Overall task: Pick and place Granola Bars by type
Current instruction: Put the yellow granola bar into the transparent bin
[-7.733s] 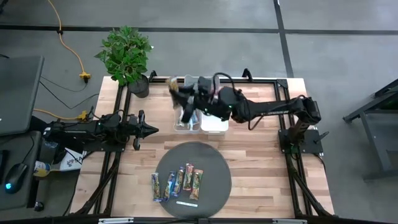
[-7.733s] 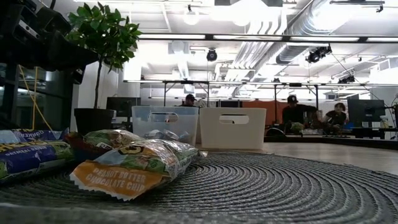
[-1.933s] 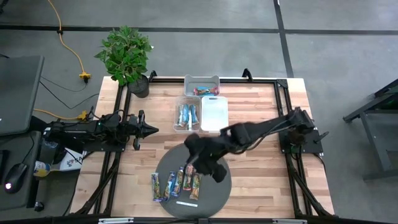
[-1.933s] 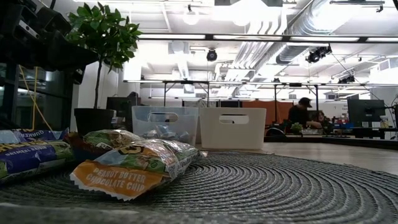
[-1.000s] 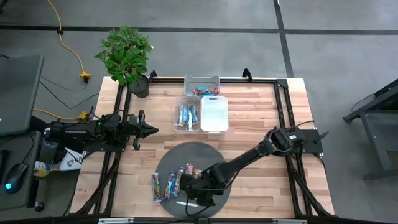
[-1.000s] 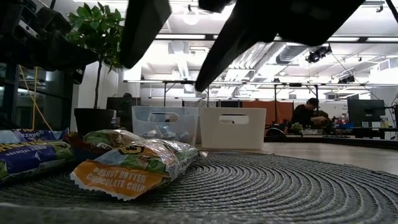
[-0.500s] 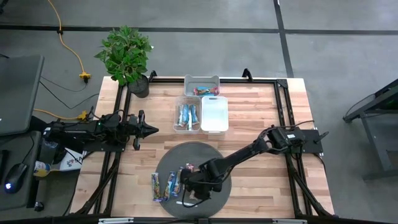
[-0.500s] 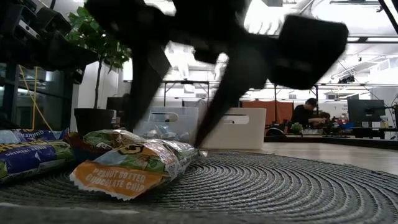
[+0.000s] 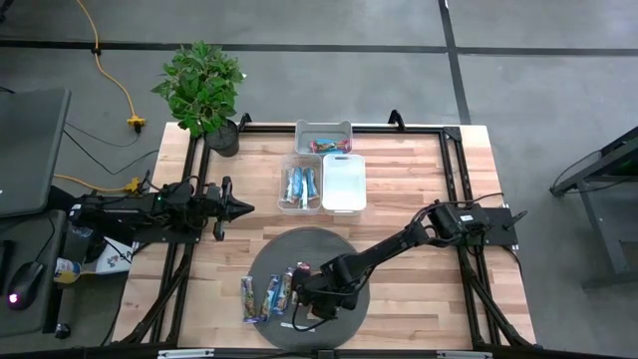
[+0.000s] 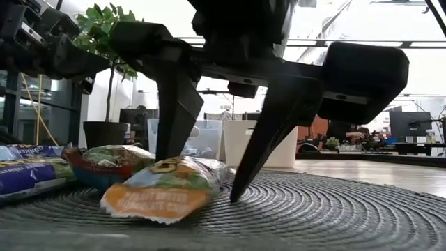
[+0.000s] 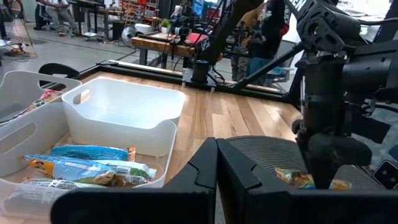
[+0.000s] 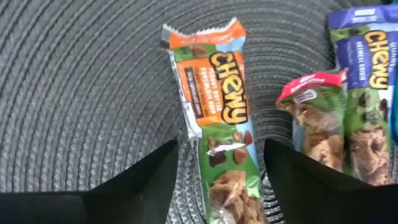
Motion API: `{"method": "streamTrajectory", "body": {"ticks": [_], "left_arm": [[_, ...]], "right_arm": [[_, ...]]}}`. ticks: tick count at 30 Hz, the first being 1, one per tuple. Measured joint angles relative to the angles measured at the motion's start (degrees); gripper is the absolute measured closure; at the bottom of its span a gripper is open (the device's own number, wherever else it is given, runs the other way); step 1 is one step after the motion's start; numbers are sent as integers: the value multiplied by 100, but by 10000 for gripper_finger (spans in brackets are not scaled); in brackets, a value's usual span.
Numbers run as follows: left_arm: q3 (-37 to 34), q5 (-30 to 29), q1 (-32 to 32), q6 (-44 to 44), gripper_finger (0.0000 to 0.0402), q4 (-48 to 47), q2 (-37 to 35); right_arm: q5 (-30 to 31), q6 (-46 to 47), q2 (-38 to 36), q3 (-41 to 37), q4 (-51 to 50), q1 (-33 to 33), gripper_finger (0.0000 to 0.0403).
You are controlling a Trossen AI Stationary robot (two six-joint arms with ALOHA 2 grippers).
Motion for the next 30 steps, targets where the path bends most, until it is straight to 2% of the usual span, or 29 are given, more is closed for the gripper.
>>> {"method": "streamTrajectory", "body": {"ticks": [6, 19, 30], "left_arm": [[2, 0, 0, 0, 401, 0, 0], [1, 0, -2, 0, 401, 0, 0], [0, 0, -1, 0, 401, 0, 0]], "right_arm": [[-138, 289, 0, 0, 15, -32, 189], [-187, 606, 0, 0, 5, -72, 270], [-100, 1146, 0, 0, -16, -70, 300]]}}
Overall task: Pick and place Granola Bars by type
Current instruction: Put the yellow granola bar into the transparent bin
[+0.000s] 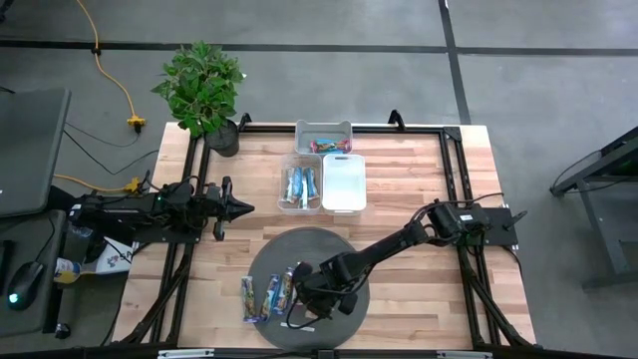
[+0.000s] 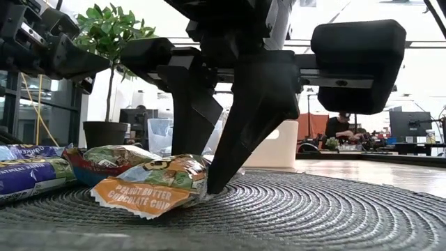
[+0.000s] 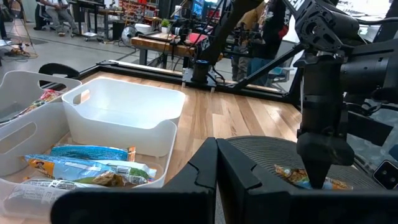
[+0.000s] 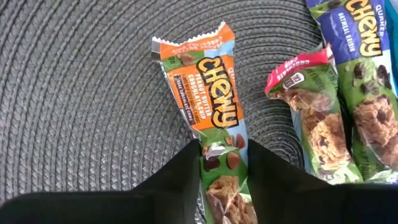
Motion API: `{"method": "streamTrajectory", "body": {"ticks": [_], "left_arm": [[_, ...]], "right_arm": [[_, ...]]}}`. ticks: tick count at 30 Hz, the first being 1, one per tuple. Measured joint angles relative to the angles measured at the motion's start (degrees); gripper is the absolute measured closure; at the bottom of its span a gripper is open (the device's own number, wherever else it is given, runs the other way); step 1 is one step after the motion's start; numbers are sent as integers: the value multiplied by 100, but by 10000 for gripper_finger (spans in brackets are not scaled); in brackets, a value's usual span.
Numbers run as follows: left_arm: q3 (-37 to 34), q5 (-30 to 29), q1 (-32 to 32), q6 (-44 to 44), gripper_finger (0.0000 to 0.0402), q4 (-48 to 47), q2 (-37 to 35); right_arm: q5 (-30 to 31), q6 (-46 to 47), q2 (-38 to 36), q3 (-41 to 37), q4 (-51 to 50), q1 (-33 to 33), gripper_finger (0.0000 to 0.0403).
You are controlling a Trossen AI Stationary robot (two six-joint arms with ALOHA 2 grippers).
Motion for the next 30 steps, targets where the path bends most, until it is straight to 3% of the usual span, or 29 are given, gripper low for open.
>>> {"method": "streamTrajectory", "body": {"ticks": [10, 19, 30], "left_arm": [[1, 0, 0, -2, 401, 0, -2], [1, 0, 1, -1, 401, 0, 0], [1, -1, 0, -1, 401, 0, 0]], "right_arm": [[139, 560, -22, 8, -64, 14, 313], [136, 1197, -24, 629, -309, 16, 318], [90, 3797, -26, 2007, -131, -8, 320]]}}
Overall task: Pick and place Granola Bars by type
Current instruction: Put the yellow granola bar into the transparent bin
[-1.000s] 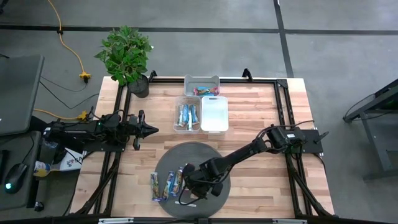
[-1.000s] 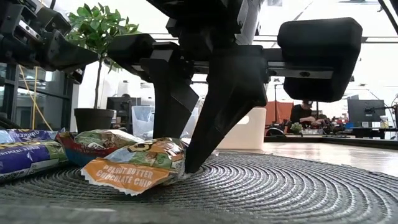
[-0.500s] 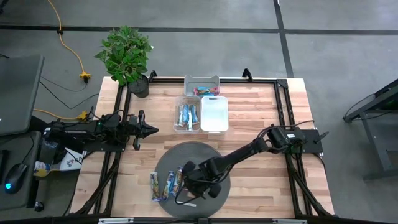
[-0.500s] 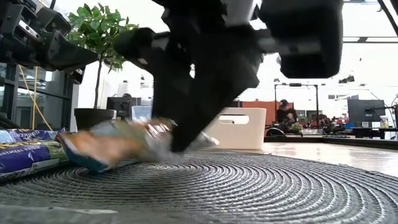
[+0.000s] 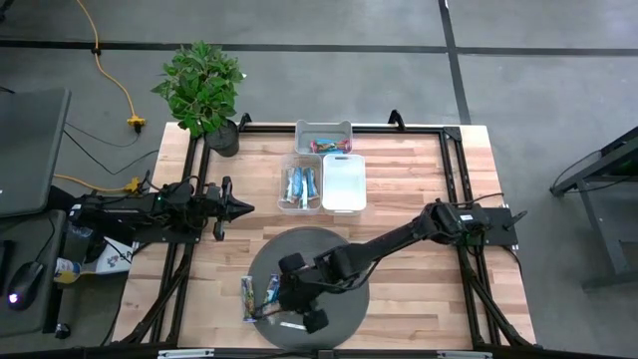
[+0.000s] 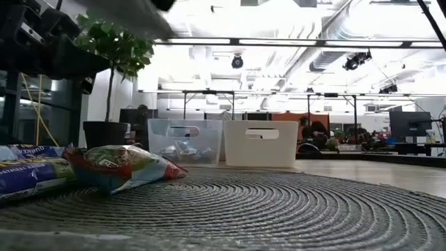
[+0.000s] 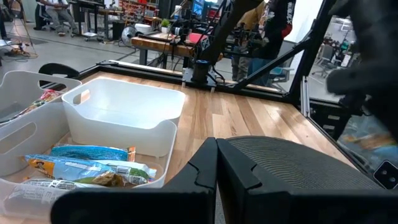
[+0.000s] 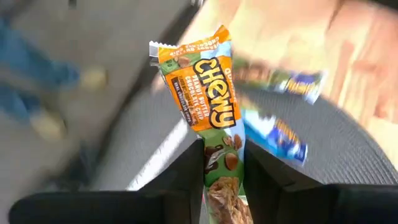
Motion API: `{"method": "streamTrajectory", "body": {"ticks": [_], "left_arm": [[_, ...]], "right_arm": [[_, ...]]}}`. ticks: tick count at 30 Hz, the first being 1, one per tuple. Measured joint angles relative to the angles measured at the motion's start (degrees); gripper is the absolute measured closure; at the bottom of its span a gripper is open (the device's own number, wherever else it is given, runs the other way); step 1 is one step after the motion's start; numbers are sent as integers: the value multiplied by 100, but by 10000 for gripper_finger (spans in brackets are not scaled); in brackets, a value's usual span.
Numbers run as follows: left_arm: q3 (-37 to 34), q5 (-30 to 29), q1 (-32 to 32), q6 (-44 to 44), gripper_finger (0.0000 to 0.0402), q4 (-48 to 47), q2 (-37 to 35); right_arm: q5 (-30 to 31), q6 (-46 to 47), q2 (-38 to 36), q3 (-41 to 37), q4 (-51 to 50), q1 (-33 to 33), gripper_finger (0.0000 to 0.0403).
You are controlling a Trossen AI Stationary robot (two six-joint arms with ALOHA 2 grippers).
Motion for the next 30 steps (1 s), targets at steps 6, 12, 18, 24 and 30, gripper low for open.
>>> {"method": "streamTrajectory", "body": {"ticks": [6, 12, 18, 24, 30], "left_arm": [[1, -1, 1, 1, 401, 0, 0], [1, -1, -1, 1, 401, 0, 0], [0, 0, 2, 1, 401, 0, -2], [0, 0, 0, 0, 401, -2, -1], [0, -1, 1, 1, 401, -2, -2]], "right_arm": [[-92, 1055, -8, 623, 582, -64, 324], [-406, 1386, -9, 1018, 1514, -77, 324], [-375, 1437, -37, 1176, 2664, -77, 325], [-198, 1440, -105, 1171, 3448, -77, 325], [140, 1346, -143, 1165, 4293, -104, 325]]}}
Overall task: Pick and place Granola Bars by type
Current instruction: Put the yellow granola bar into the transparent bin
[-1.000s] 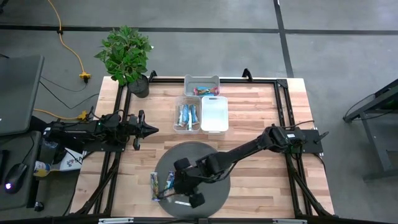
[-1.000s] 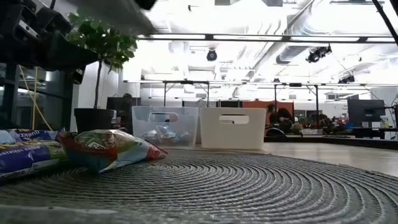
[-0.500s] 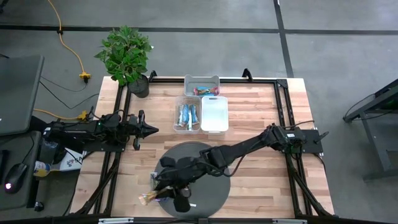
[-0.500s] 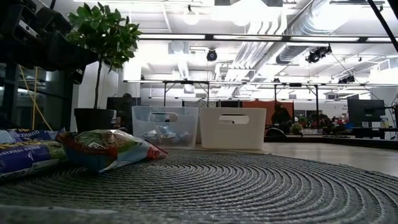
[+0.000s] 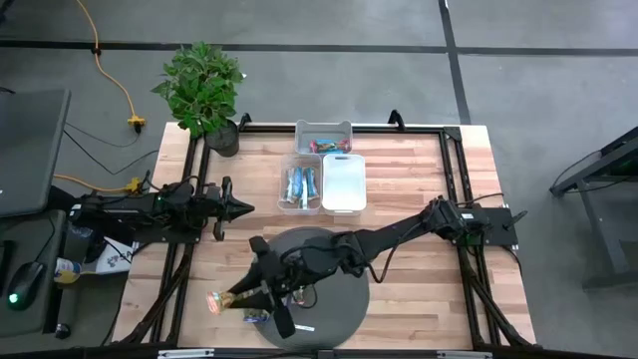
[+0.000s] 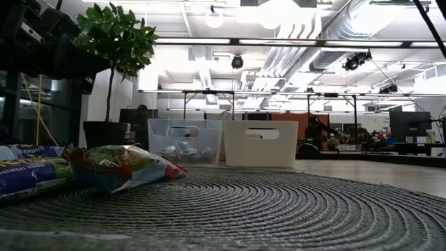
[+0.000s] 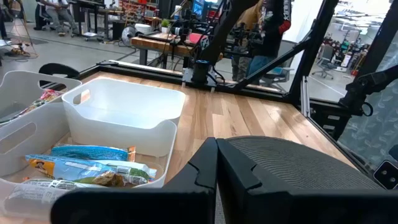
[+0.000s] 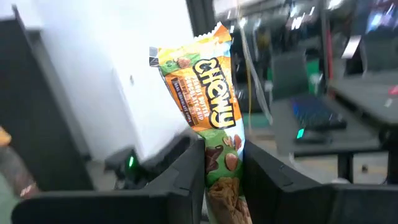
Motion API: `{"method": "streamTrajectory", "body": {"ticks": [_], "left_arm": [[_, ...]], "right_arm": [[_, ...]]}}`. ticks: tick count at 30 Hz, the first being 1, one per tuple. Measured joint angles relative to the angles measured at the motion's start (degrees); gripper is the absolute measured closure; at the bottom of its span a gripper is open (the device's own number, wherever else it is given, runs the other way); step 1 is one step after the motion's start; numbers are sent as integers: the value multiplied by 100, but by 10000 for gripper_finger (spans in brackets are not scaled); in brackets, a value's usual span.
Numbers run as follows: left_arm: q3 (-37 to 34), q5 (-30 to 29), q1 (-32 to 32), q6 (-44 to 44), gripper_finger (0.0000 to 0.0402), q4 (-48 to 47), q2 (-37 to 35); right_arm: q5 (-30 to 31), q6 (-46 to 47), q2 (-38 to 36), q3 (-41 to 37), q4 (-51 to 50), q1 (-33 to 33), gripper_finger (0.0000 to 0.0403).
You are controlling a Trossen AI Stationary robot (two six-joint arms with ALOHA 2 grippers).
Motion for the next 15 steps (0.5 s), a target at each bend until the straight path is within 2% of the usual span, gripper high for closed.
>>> {"method": "streamTrajectory", "body": {"ticks": [15], "left_arm": [[0, 0, 0, 0, 401, -2, 1]], "right_arm": [[1421, -555, -26, 0, 1785, -446, 325]]}}
